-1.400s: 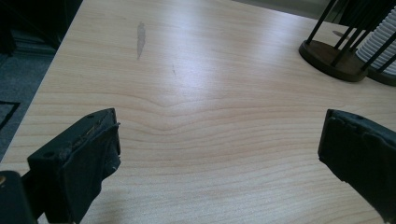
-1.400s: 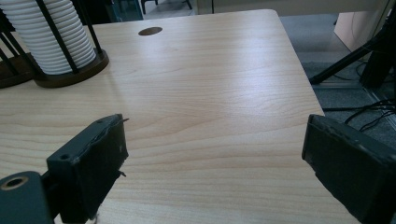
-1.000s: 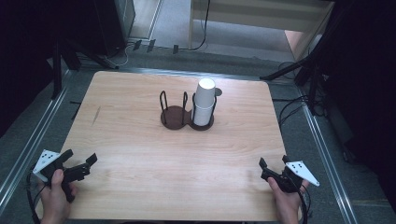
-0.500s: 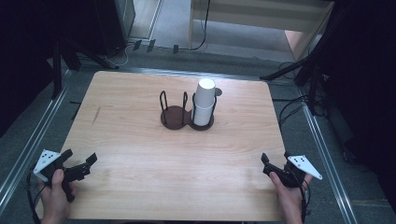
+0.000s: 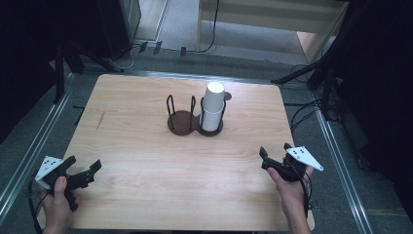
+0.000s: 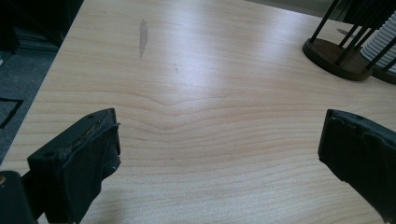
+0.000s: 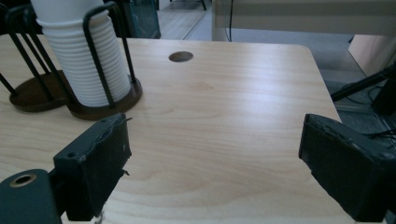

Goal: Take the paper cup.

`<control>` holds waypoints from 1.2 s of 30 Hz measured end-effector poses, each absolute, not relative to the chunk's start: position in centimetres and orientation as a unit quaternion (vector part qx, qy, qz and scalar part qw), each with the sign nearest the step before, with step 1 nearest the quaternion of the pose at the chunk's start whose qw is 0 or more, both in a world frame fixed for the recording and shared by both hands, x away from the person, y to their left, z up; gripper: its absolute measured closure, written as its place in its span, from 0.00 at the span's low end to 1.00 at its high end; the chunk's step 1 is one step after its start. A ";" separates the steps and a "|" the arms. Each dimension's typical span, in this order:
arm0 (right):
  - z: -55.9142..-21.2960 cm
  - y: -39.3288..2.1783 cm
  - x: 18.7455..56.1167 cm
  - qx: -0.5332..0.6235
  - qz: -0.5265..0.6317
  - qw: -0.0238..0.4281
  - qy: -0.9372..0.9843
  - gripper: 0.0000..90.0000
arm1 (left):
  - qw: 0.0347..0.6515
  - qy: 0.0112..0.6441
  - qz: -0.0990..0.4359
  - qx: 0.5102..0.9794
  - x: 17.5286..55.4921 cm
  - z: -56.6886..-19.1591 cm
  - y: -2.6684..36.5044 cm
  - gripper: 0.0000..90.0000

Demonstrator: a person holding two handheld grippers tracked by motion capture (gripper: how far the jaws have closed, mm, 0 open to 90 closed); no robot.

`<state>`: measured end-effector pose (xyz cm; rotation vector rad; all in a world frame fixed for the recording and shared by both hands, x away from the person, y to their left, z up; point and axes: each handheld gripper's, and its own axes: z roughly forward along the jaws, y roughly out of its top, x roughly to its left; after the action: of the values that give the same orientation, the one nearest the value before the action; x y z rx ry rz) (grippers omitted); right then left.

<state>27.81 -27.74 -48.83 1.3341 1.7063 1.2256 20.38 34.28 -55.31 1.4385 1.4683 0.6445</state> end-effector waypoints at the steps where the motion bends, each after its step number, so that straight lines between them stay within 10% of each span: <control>1: -48.8 -27.7 27.8 0.508 0.466 0.321 0.649 0.10 | 0.474 0.600 0.263 0.588 20.4 -55.3 34.3 0.00; 36: -45.7 -19.0 32.5 0.481 0.487 0.302 0.663 0.14 | 0.481 0.603 0.259 0.582 20.1 -55.4 34.5 0.00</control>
<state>32.48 -19.03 -45.71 1.2758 1.7577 1.2919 20.13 34.47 -55.35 1.4194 1.4704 0.6311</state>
